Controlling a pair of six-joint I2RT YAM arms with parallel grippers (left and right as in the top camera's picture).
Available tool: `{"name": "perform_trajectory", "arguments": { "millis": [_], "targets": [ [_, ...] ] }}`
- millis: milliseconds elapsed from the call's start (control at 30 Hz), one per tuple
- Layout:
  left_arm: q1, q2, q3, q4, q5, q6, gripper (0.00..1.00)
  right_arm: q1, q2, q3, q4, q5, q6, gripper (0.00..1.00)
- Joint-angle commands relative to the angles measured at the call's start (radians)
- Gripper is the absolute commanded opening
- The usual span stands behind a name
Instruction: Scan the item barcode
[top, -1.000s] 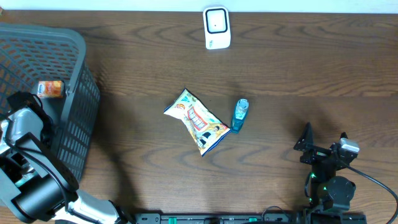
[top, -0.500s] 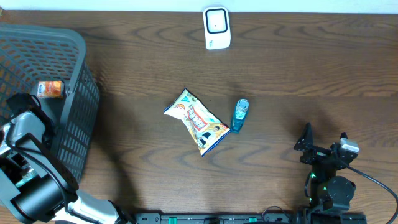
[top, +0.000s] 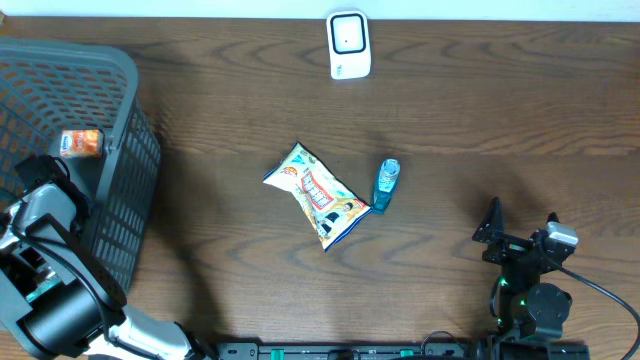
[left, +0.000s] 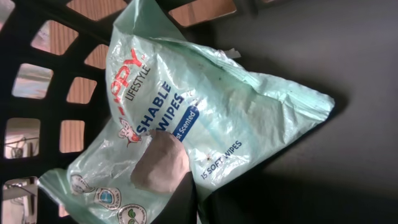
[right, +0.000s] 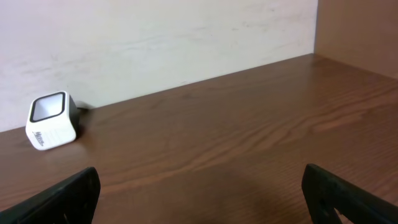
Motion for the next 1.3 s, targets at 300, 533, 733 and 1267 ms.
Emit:
{"name": "perform_trajectory", "arguments": {
  "millis": [300,533,733,1267],
  "targets": [
    [-0.115,0.001,0.103,0.008,0.346,0.059,0.07,-0.005,-0.005,-0.001,-0.003,0.002,-0.008,0.99],
    [-0.147,-0.021,0.111,0.012,0.354,-0.005,0.07,-0.005,-0.005,-0.001,-0.003,0.002,-0.007,0.99],
    [-0.147,-0.071,0.116,0.013,0.378,0.064,0.58,-0.005,-0.005,-0.001,-0.003,0.002,-0.008,0.99],
    [-0.132,-0.241,0.108,0.02,0.374,0.288,1.0,-0.005,-0.005,-0.001,-0.003,0.002,-0.007,0.99]
  ]
}}
